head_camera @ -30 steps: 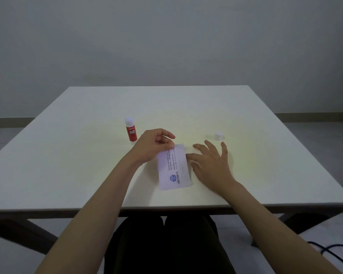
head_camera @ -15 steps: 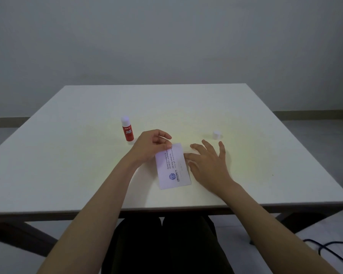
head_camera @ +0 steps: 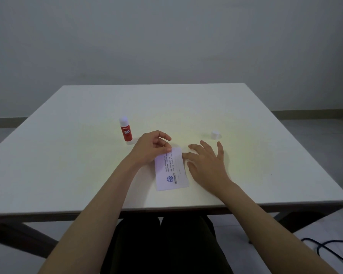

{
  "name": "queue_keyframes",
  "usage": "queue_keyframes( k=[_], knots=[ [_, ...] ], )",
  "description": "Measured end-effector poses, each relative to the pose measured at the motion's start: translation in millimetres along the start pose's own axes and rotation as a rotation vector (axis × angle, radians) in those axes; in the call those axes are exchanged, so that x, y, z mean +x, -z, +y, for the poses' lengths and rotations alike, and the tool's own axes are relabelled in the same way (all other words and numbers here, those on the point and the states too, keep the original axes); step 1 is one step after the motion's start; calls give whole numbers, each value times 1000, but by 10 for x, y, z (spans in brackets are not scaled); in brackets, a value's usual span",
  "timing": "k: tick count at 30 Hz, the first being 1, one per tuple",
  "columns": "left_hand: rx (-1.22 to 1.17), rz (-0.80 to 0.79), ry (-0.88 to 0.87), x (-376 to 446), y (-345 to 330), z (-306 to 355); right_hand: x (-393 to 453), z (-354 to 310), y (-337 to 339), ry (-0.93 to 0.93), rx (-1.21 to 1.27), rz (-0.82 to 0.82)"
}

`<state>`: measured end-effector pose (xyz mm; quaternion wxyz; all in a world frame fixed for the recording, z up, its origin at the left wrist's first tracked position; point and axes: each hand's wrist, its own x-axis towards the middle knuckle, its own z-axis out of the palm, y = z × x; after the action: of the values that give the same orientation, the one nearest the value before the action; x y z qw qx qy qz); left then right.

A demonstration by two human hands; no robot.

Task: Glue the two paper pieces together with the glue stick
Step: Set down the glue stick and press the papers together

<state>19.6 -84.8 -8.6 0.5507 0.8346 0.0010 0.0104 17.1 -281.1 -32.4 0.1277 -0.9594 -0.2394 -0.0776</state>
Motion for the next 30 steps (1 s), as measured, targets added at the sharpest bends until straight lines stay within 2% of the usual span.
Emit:
queue_keyframes(
  k=[7,16,23,30],
  knots=[
    [9,27,-10,-9,-6,-14,-1,-11,21,-36,114,36],
    [47,38,-33,-15,-38,-25,-26,-45,55,37,91,24],
    [239,112,-107,-71,-36,-45,-20,-23,49,41,70,9],
    [464,55,-101,-418,316,-74,-35,-19,57,26,131,-4]
  ],
)
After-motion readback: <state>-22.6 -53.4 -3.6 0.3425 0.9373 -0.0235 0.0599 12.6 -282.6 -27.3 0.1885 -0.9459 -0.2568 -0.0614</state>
